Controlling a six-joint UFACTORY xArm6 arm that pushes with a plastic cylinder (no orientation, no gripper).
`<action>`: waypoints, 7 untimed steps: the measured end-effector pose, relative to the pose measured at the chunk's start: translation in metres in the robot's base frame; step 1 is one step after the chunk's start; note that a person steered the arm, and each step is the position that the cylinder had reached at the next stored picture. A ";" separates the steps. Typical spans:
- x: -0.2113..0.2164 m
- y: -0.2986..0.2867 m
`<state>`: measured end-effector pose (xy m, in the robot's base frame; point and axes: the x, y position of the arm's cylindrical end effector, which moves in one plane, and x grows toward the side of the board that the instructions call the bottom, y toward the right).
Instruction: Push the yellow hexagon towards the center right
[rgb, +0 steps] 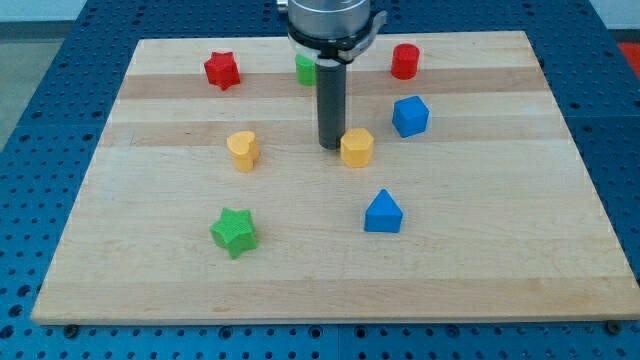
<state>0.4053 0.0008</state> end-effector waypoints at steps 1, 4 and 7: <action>0.001 0.000; 0.021 0.026; 0.045 -0.036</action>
<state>0.4504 -0.0347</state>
